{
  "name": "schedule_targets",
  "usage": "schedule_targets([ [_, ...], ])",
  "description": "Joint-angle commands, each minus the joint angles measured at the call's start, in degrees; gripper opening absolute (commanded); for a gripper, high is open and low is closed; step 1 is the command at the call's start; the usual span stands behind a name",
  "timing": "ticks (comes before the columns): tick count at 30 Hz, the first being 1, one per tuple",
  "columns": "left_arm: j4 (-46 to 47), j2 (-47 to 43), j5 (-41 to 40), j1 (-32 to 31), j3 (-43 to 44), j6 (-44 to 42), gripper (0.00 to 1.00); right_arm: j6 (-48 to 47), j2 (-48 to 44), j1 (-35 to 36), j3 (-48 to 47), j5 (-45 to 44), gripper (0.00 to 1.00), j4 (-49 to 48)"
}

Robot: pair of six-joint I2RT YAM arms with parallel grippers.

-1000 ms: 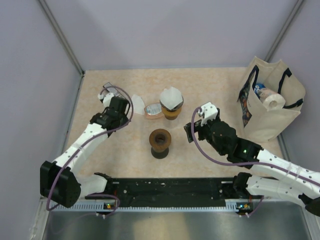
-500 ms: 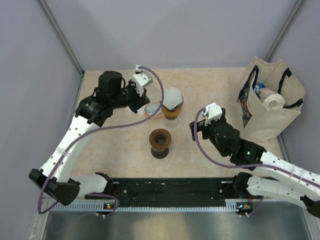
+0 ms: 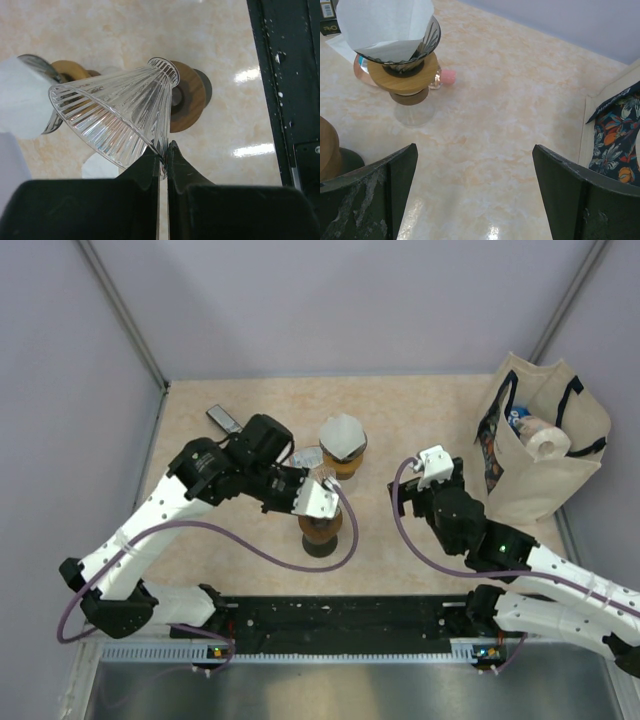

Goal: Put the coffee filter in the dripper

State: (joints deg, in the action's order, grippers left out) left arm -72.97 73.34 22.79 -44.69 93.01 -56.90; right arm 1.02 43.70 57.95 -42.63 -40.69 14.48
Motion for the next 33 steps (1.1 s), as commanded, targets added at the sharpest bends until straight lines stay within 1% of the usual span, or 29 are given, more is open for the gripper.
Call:
schedule_targets([
  [1,-5.87,1.80,-6.34,-4.79,0.07,-6.81,0.00,-0.23,-1.60,-0.47,-0.17,-3.00,0.97,1.07],
  [5,-6.05,2.51,-8.45,-5.94,0.33,-8.31,0.00,0.12,-1.87,-0.47,-0.26,-2.73,0.97,2.13],
  [9,-5.87,5.66,-15.82,-6.46,0.33,-7.17,0.00,0.30,-1.69,-0.47,-0.26,-2.91,0.97,2.48],
  [12,-6.66,7.16,-16.54,-6.82,0.07,-7.43,0.00,0.48,-1.52,-0.56,-0.26,-2.91,0.97,2.40],
  [16,-5.34,7.08,-16.81,-8.13,-1.95,-7.78,0.00,0.30,-1.17,-0.47,-0.26,-3.08,0.97,2.66],
  [23,-2.80,8.13,-21.81,-11.30,-6.26,-6.38,0.00,0.21,-0.64,-0.56,-0.61,-3.08,0.97,3.01],
  [26,-2.00,8.66,-22.26,-11.56,-6.61,-5.50,0.00,0.04,-0.29,-0.56,-0.61,-3.08,0.97,3.01],
  [27,-1.48,8.92,-24.43,-11.56,-6.70,-5.15,0.00,0.04,-0.20,-0.47,-0.61,-3.08,0.97,3.01],
  [33,0.54,9.89,-27.18,-11.83,-6.88,-3.83,0.00,0.04,0.33,-0.56,-0.61,-2.82,0.97,3.01],
])
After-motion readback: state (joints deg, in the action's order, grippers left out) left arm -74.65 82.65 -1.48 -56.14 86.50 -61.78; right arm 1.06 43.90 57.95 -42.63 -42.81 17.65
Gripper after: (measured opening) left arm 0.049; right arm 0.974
